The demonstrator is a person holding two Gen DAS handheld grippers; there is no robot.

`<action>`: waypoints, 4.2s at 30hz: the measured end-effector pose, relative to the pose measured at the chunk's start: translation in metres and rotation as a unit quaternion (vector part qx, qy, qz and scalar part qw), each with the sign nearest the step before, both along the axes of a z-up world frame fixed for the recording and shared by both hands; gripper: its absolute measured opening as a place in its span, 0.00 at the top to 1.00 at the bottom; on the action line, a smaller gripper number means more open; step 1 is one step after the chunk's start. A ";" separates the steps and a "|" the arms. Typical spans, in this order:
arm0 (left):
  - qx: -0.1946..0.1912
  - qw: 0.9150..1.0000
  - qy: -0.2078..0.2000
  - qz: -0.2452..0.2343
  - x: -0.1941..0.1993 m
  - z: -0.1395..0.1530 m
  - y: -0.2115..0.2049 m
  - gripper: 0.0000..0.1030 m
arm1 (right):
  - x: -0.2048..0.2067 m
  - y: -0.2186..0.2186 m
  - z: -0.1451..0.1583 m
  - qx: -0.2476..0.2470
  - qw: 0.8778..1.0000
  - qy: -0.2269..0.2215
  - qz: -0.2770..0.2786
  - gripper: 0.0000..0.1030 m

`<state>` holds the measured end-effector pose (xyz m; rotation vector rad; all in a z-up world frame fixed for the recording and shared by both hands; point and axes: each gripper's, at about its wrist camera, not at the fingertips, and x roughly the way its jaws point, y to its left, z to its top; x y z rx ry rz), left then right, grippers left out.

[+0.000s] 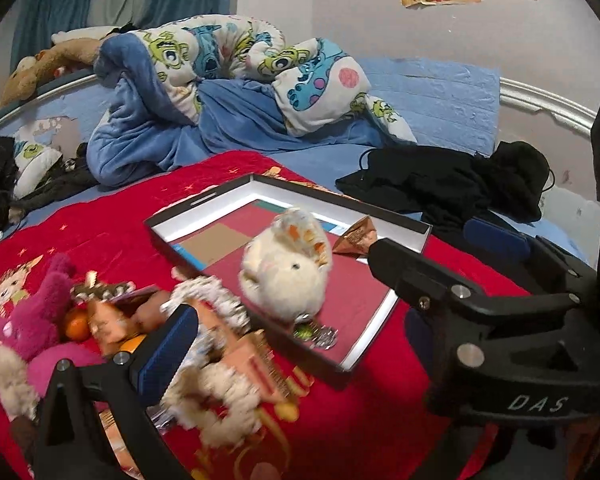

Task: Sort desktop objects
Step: 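Move both tools back to the pile of toys, then grasp the brown fuzzy hair clip with the left tool while the right tool grasps the cream rope ring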

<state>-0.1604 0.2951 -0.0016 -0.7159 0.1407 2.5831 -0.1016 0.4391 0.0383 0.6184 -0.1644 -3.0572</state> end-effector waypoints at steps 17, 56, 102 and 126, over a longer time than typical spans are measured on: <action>0.010 0.994 -0.002 0.106 0.039 0.020 -0.125 0.00 | 0.028 -0.107 0.031 0.034 0.995 0.022 0.091 0.00; 0.031 0.981 -0.082 0.172 0.035 -0.026 -0.225 0.00 | 0.004 -0.110 -0.011 -0.029 0.989 -0.056 0.131 0.16; 0.031 0.980 -0.083 0.176 0.013 -0.046 -0.221 0.36 | -0.036 -0.121 -0.060 -0.038 0.974 -0.184 0.124 0.86; 0.051 0.978 -0.081 0.185 0.047 -0.027 -0.233 0.47 | -0.028 -0.112 -0.040 -0.078 0.975 -0.155 0.137 0.87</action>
